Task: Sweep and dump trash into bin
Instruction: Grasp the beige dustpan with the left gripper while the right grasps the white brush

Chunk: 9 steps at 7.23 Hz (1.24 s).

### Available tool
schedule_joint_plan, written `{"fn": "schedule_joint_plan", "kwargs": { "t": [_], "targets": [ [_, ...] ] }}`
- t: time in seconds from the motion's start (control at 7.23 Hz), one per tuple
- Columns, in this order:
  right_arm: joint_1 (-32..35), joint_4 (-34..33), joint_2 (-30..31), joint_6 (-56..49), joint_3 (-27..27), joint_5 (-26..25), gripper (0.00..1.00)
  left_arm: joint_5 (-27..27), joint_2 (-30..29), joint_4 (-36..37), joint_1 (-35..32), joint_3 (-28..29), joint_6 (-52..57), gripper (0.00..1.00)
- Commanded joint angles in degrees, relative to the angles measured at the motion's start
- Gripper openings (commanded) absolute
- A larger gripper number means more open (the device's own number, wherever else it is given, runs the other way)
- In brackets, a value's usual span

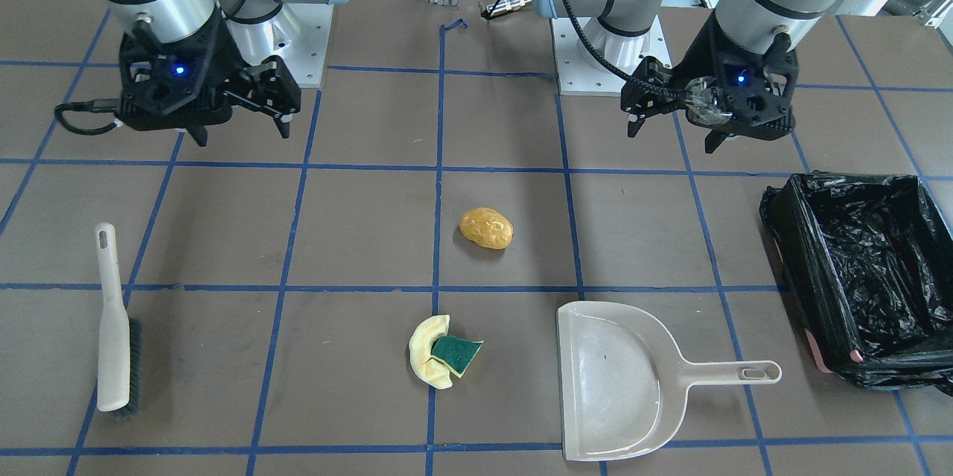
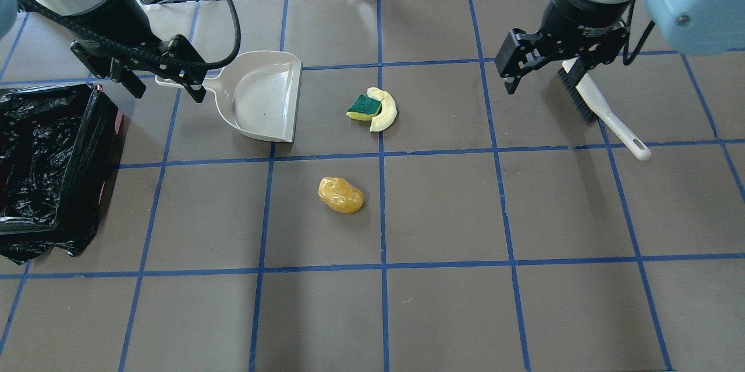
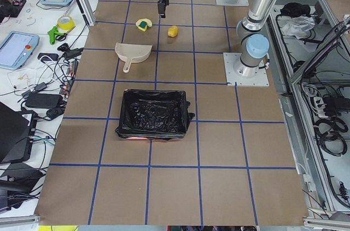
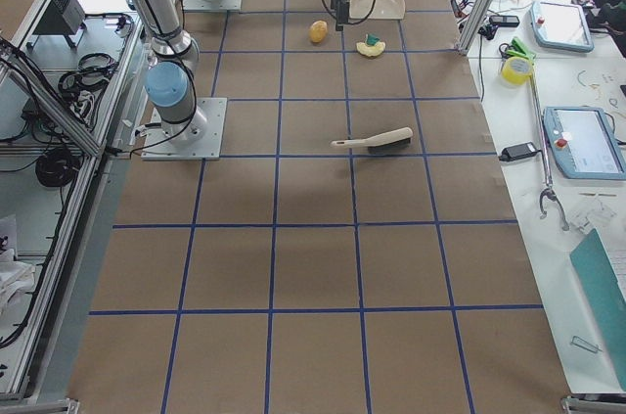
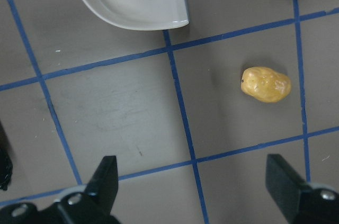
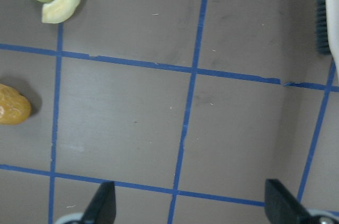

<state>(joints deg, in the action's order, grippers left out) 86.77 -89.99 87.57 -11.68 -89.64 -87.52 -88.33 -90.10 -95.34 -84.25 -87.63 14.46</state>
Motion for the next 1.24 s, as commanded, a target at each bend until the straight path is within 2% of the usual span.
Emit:
{"fn": "schedule_joint_plan", "kwargs": {
  "t": [0.0,0.14,0.55,0.69,0.83,0.97,1.11],
  "targets": [
    [-9.4,-3.1,-4.9,-11.6,0.0,-0.2,1.00,-0.4,1.1,-0.2,0.4,-1.0,-1.9,1.00],
    [-11.3,-9.5,-8.7,-16.7,-0.1,-2.8,1.00,-0.3,1.7,-0.3,0.4,-1.0,-4.2,1.00],
    [-15.7,-15.9,-16.3,-30.1,-1.9,-4.0,1.00,0.0,-0.1,0.8,0.7,-0.9,-4.5,1.00],
    [-17.6,-18.9,-16.6,-36.5,-5.1,-4.1,1.00,-0.1,0.3,0.9,1.4,-0.9,-3.7,1.00],
    [-18.6,-24.9,-16.5,-39.7,-10.6,-6.7,0.99,-0.6,0.0,0.9,1.5,-0.8,-4.2,1.00],
    [-19.5,-30.9,-16.5,-44.0,-15.7,-8.3,0.99,-0.5,-0.4,5.6,2.2,-0.7,-6.8,1.00],
    [-20.1,-32.9,-16.6,-46.6,-17.9,-8.5,0.98,-0.7,-2.1,14.7,2.4,-2.2,-13.4,1.00]
  ]
}}
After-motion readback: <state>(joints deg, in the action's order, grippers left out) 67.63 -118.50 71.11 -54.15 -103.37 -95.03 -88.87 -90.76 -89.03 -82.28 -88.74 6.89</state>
